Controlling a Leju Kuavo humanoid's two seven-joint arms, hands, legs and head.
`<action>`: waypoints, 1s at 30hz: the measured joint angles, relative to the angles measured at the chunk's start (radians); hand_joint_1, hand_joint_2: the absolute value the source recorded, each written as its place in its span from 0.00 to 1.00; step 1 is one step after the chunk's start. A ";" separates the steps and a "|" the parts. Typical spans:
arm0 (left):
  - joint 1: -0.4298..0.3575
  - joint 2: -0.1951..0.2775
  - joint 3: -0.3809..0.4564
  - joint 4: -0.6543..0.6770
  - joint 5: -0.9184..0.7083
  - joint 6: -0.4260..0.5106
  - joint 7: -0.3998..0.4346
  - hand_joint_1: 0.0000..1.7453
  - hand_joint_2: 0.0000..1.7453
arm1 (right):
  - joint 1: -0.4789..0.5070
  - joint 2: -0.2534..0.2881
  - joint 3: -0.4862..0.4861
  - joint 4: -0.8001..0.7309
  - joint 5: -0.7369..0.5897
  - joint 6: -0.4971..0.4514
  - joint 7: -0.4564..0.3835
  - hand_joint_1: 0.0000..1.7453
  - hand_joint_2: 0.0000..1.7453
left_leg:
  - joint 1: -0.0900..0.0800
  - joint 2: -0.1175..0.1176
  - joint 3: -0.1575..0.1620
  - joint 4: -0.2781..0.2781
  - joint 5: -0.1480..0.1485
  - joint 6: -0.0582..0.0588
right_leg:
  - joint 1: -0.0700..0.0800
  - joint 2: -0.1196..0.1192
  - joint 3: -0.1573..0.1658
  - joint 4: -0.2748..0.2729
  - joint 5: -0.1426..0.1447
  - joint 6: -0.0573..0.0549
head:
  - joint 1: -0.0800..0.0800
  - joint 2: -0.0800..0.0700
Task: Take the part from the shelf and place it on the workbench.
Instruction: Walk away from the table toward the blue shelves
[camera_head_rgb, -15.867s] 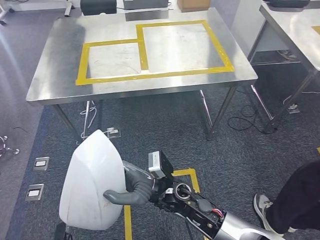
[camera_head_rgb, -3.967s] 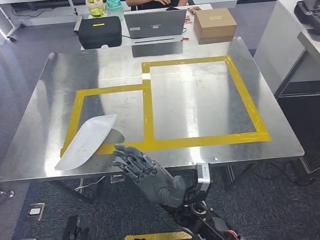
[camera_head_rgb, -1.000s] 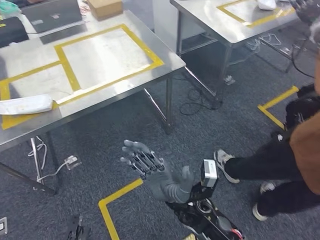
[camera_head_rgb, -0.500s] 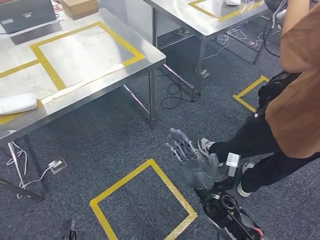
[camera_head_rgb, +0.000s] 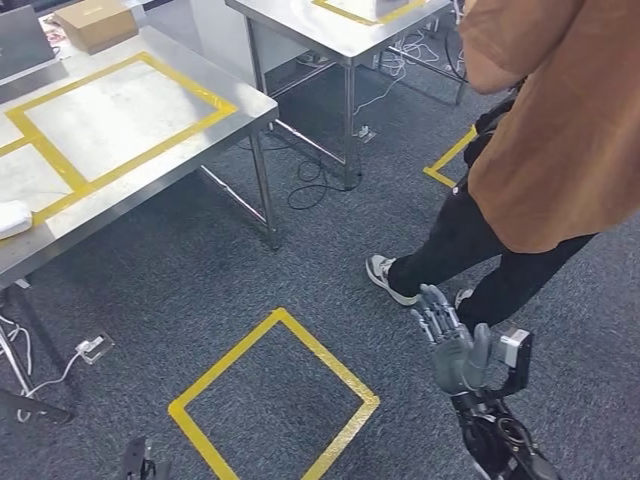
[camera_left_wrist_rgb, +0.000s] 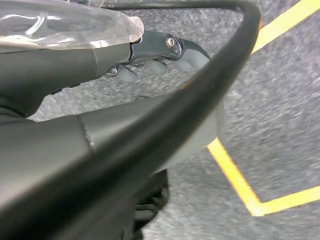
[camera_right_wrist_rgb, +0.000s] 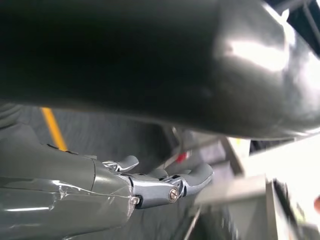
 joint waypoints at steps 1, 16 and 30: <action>0.002 0.000 0.001 0.000 0.001 0.000 0.000 0.00 0.00 | -0.001 -0.001 -0.006 0.012 -0.001 -0.002 0.000 0.00 0.00 | 0.000 -0.021 -0.022 0.068 -0.054 -0.002 | 0.001 0.011 -0.015 0.001 0.013 -0.005 | -0.004 0.000; 0.001 0.007 0.008 0.000 0.027 0.000 -0.016 0.00 0.00 | 0.002 -0.037 -0.044 0.375 -0.021 -0.119 0.018 0.00 0.00 | 0.003 -0.051 0.153 -0.148 0.020 0.048 | -0.004 0.057 -0.206 0.178 0.004 0.048 | -0.026 0.000; 0.000 0.004 0.015 0.000 0.041 -0.001 -0.030 0.00 0.00 | 0.010 -0.037 -0.054 0.657 -0.051 -0.166 0.053 0.00 0.00 | 0.015 0.007 0.069 -0.035 -0.018 -0.016 | -0.017 0.004 -0.043 0.034 0.006 0.021 | -0.020 0.000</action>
